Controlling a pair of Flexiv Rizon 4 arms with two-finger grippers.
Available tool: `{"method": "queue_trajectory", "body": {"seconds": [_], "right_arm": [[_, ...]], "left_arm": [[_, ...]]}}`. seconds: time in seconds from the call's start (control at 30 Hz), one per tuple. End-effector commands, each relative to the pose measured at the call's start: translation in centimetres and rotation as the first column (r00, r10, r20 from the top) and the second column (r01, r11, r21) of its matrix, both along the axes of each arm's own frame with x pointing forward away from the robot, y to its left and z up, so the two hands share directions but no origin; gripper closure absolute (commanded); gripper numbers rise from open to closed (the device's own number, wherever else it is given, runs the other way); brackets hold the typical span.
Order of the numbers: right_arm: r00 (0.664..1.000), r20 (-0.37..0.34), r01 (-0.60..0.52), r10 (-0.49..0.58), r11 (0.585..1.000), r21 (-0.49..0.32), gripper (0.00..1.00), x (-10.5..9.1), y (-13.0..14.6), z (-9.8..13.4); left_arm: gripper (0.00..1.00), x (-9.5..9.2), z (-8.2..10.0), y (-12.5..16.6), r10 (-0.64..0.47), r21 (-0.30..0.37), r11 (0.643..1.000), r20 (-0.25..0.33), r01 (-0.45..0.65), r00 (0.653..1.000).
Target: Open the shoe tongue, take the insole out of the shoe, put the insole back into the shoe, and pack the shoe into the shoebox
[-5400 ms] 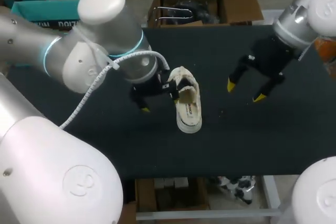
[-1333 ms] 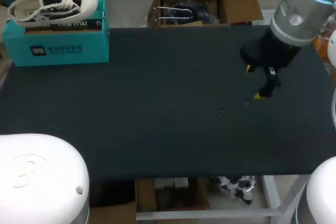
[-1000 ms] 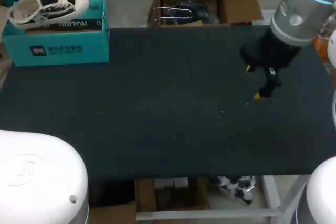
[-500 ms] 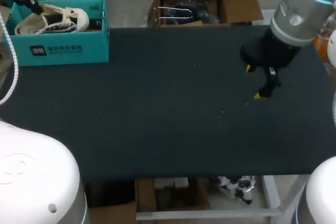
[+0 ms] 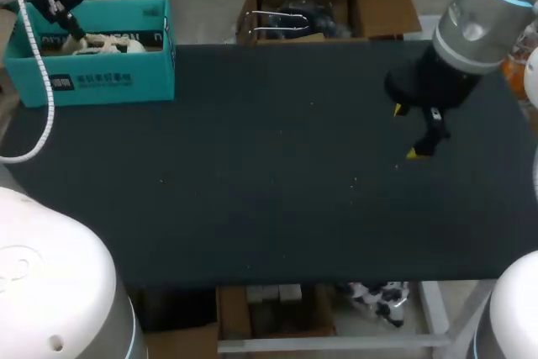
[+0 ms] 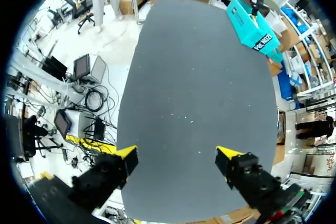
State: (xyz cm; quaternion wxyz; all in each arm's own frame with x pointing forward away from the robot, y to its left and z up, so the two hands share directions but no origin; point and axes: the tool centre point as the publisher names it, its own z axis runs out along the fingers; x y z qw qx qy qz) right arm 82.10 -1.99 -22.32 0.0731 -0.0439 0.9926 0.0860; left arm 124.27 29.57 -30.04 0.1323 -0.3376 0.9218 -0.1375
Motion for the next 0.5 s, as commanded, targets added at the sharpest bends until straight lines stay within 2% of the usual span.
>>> {"method": "queue_trajectory", "body": {"seconds": [0.03,0.17,0.27,0.5], "right_arm": [[1.000,0.001,-0.001,0.000,1.000,0.001,0.00,0.0,0.0,0.0],[1.000,0.001,-0.001,0.000,1.000,0.001,0.00,0.0,0.0,0.0],[1.000,0.001,-0.001,0.000,1.000,0.001,0.00,0.0,0.0,0.0],[1.000,0.001,-0.001,0.000,1.000,0.001,0.00,0.0,0.0,0.0]], "left_arm": [[0.00,-0.2,2.3,0.5,0.012,-0.040,0.999,-0.008,-0.012,1.000],[0.00,-2.1,5.3,-0.2,0.022,-0.059,0.998,0.010,-0.021,1.000],[0.00,-4.2,7.2,-0.9,0.019,-0.061,0.998,0.020,-0.017,1.000],[0.00,-10.9,10.4,-2.8,-0.016,-0.012,1.000,0.082,0.017,0.997]]}}
